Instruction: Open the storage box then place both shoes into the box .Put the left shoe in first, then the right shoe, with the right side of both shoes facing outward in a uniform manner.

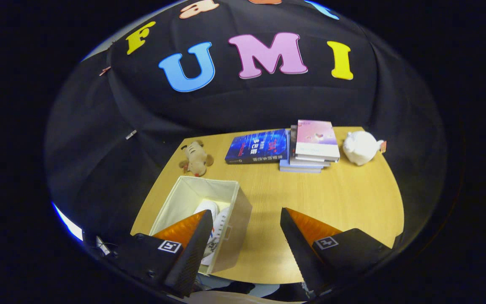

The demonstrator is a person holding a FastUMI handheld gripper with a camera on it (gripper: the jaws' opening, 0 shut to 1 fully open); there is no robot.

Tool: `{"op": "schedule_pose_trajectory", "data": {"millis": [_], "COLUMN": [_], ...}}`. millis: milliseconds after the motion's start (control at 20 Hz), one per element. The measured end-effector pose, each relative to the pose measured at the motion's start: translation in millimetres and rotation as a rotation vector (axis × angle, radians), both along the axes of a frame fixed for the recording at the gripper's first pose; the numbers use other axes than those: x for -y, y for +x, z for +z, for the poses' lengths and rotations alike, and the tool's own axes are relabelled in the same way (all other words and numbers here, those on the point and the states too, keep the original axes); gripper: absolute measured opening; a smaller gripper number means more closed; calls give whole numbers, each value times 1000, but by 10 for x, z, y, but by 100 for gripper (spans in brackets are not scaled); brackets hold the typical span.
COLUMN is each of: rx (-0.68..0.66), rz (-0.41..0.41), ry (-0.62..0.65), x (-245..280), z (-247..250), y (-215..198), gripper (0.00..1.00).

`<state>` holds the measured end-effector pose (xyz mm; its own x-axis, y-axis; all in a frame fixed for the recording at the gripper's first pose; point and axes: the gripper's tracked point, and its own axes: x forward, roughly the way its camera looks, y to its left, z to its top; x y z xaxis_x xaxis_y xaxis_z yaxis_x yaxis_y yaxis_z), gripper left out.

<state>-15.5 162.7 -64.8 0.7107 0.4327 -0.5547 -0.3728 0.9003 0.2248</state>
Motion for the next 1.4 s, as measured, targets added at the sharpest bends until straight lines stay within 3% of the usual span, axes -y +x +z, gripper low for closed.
{"op": "schedule_pose_trajectory", "data": {"millis": [300, 550, 750, 950, 1400], "rx": [332, 550, 607, 599, 572], "rz": [8, 1, -44, -178, -277], "ry": [3, 43, 82, 19, 105], "x": [821, 1280, 1467, 1717, 1696], "z": [837, 1336, 1463, 1338, 1288], "y": [354, 420, 398, 480, 442], "gripper": [99, 98, 98, 98, 98]}}
